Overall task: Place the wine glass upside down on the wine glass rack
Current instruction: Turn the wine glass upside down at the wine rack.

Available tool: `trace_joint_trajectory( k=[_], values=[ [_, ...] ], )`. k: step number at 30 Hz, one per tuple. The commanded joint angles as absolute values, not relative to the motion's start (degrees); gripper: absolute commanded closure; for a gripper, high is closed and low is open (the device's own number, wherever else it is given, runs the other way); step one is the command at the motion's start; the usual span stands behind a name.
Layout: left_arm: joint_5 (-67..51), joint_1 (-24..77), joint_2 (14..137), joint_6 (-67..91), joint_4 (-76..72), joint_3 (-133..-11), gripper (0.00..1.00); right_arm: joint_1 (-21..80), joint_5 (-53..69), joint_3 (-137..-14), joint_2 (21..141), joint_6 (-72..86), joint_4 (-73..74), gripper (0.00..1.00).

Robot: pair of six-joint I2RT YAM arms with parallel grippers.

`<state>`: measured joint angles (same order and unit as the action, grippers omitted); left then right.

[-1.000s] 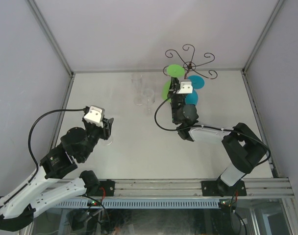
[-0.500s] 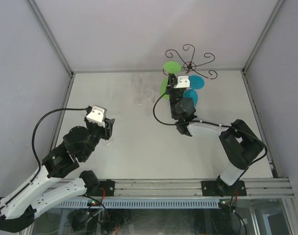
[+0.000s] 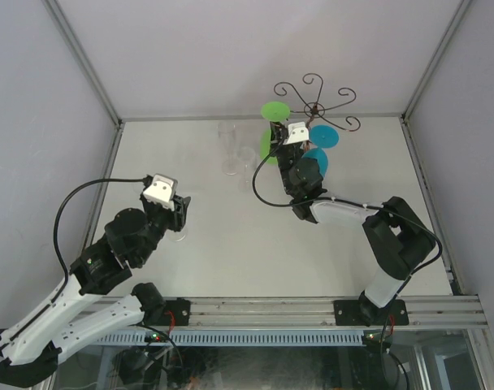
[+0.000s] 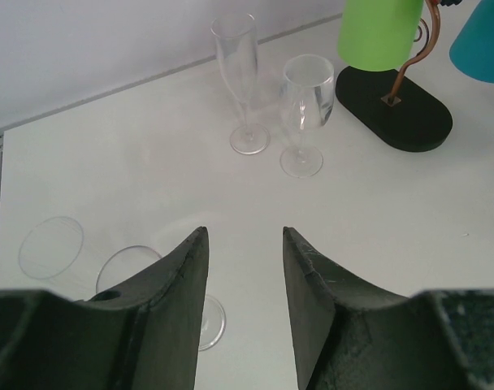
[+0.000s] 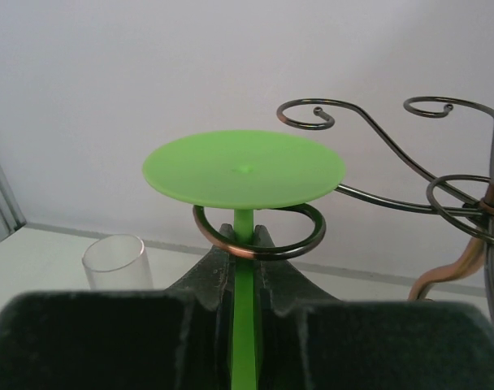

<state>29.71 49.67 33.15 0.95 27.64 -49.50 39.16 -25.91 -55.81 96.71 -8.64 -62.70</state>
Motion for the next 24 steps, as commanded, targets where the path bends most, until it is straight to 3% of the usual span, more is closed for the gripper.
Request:
trace_joint_trajectory(
  k=[1, 24],
  values=[
    [28.6, 48.97, 33.47, 1.76, 26.19, -48.62, 0.54, 38.78, -20.02, -57.46, 95.63, -6.81, -62.84, 1.0],
    [25.94, 47.4, 34.44, 2.46, 26.26, -48.69, 0.55, 39.55, -18.61, -48.55, 88.28, -7.63, -67.47, 1.0]
  ],
)
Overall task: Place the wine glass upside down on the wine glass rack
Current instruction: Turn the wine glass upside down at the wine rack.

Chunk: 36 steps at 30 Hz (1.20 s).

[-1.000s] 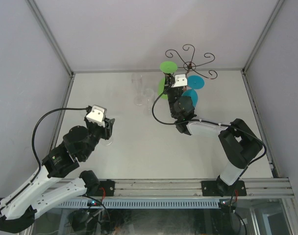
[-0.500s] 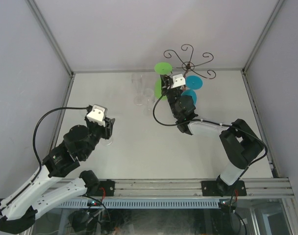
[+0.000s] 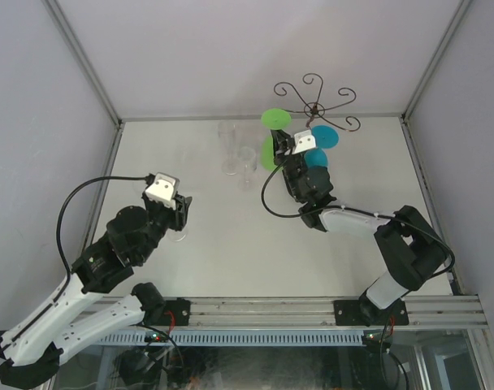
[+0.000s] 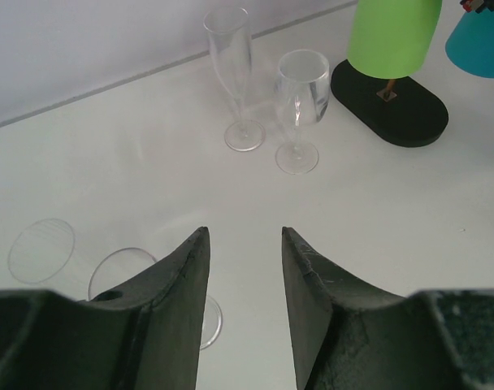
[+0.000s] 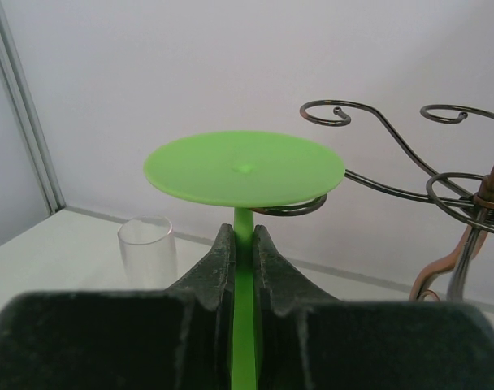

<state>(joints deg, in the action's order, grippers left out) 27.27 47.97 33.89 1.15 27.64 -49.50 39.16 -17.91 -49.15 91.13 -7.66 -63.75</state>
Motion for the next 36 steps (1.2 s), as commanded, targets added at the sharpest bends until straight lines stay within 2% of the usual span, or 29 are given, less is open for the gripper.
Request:
trace_joint_trajectory(
  k=[1, 12, 19, 25, 33, 34, 36],
  values=[
    [25.85, 47.38, 34.48, 2.54, 26.2, -48.74, 0.55, 39.61, -19.22, -48.44, 88.07, -7.58, -67.57, 1.0],
    [25.4, 46.76, 34.63, 2.72, 26.23, -48.71, 0.56, 39.65, -27.48, -49.96, 87.85, -6.19, -63.76, 1.0],
    [25.12, 46.56, 34.78, 2.81, 26.36, -48.69, 0.56, 39.63, -28.91, -51.76, 88.22, -4.9, -60.52, 0.96],
    [25.05, 46.43, 34.84, 2.89, 26.34, -48.68, 0.56, 39.64, -29.07, -52.65, 88.67, -5.01, -59.31, 0.78],
    [25.57, 46.15, 34.81, 3.05, 26.45, -48.67, 0.56, 40.27, -28.94, -52.58, 87.28, -5.73, -57.54, 0.64],
    [25.58, 46.1, 34.78, 3.07, 26.41, -48.69, 0.56, 40.56, -28.92, -52.43, 86.87, -6.03, -57.16, 0.58],
    [25.07, 45.78, 34.72, 3.37, 26.38, -48.69, 0.55, 41.21, -29.26, -52.11, 85.76, -6.72, -56.46, 0.54]
  ],
)
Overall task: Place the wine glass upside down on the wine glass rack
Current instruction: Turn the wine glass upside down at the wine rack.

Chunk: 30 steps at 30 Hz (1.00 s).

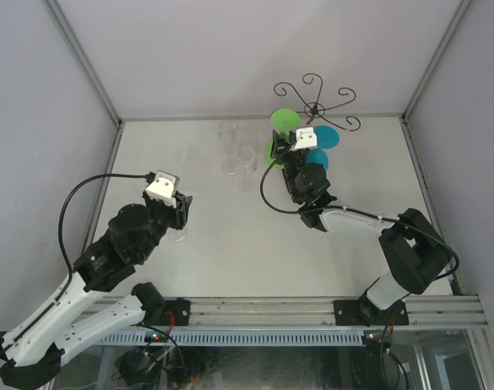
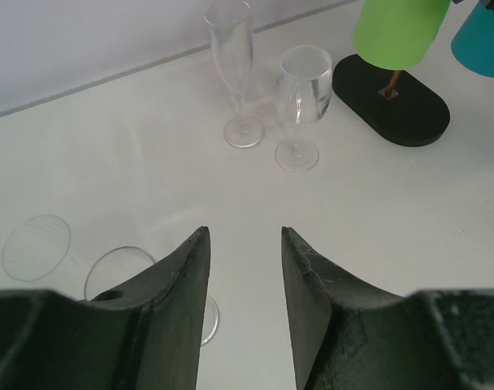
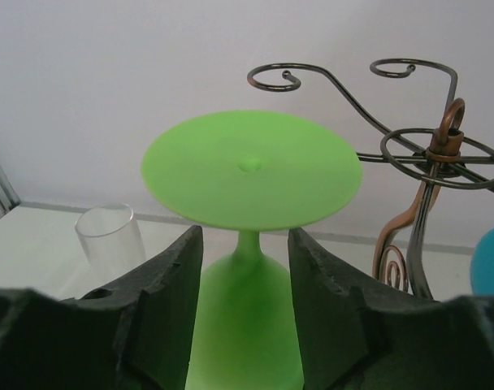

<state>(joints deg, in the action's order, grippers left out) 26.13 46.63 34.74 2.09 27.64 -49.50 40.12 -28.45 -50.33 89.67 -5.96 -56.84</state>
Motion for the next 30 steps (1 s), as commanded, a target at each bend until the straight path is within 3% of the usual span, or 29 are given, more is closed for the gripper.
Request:
trace_joint_trajectory(
  k=[1, 8, 11, 12, 30],
  values=[
    [24.68, 45.59, 34.57, 3.57, 26.3, -48.61, 0.55, 41.51, -29.26, -51.85, 85.14, -6.72, -56.17, 0.54],
    [22.88, 44.47, 33.72, 4.59, 25.39, -48.19, 0.55, 43.17, -28.69, -49.42, 80.54, -5.26, -52.06, 0.42],
    [22.62, 43.98, 33.06, 4.66, 24.75, -47.88, 0.54, 43.62, -27.76, -48.66, 78.08, -3.69, -48.89, 0.04],
    [22.29, 43.83, 32.84, 4.66, 24.52, -47.77, 0.54, 43.8, -27.53, -48.42, 77.41, -3.16, -47.65, 0.01],
    [23.04, 41.48, 31.57, 3.88, 22.98, -47.75, 0.51, 47.09, -21.65, -46.41, 61.26, 5.64, -22.01, 0.0]
  ],
)
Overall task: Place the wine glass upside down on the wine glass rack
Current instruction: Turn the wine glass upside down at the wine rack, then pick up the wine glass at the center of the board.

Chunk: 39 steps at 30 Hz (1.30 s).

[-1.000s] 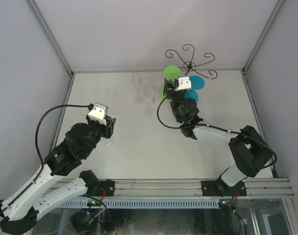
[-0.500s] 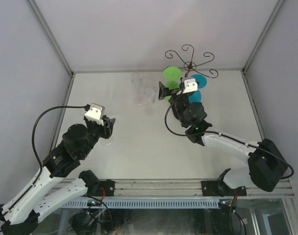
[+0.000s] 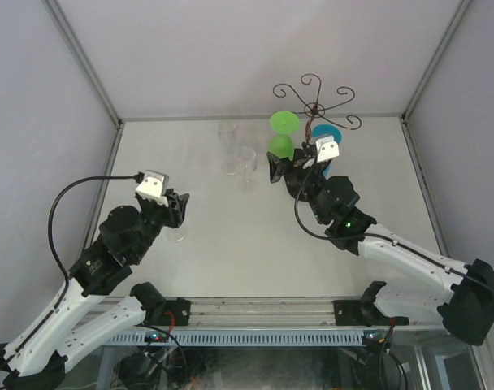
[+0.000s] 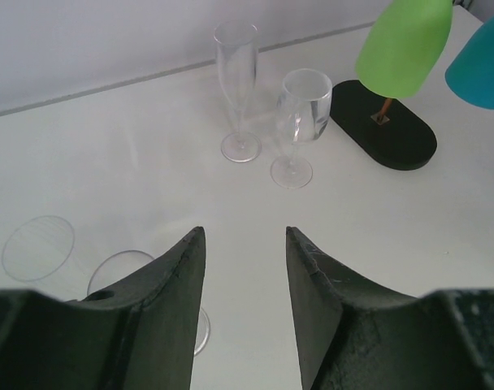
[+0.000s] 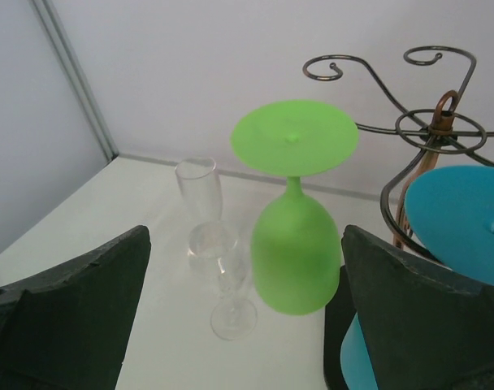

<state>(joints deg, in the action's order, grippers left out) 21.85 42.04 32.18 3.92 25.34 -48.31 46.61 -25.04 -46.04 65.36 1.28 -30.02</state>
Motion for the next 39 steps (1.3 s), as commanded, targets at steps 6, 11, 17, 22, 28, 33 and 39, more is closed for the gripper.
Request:
trace_joint_trajectory(
  k=[6, 11, 17, 22, 28, 33, 39],
  values=[
    [24.72, 41.5, 31.27, 5.13, 24.28, -48.94, 0.48, 47.02, -14.01, -46.41, 54.24, 8.98, -9.05, 0.0],
    [24.98, 41.48, 31.7, 8.21, 28.65, -51.79, 0.45, 46.1, -9.89, -46.41, 49.1, 9.28, 2.97, 0.0],
    [28.22, 41.48, 30.51, 13.57, 34.41, -54.38, 0.38, 43.77, -7.32, -44.94, 43.47, 9.98, 13.07, 0.0],
    [29.6, 41.48, 30.45, 18.61, 42.53, -56.88, 0.28, 43.33, -6.75, -42.73, 40.84, 11.37, 17.47, 0.0],
    [30.87, 41.48, 29.11, 23.32, 50.66, -58.23, 0.01, 43.21, -9.38, -39.02, 37.38, 14.05, 18.46, 0.0],
    [32.13, 41.48, 28.92, 26.78, 53.71, -58.12, 0.0, 42.9, -11.15, -37.71, 35.67, 16.9, 19.48, 0.0],
    [35.97, 41.48, 30.84, 29.12, 54.25, -56.56, 0.0, 42.89, -10.81, -37.14, 35.81, 19.29, 21.07, 0.0]
  ],
)
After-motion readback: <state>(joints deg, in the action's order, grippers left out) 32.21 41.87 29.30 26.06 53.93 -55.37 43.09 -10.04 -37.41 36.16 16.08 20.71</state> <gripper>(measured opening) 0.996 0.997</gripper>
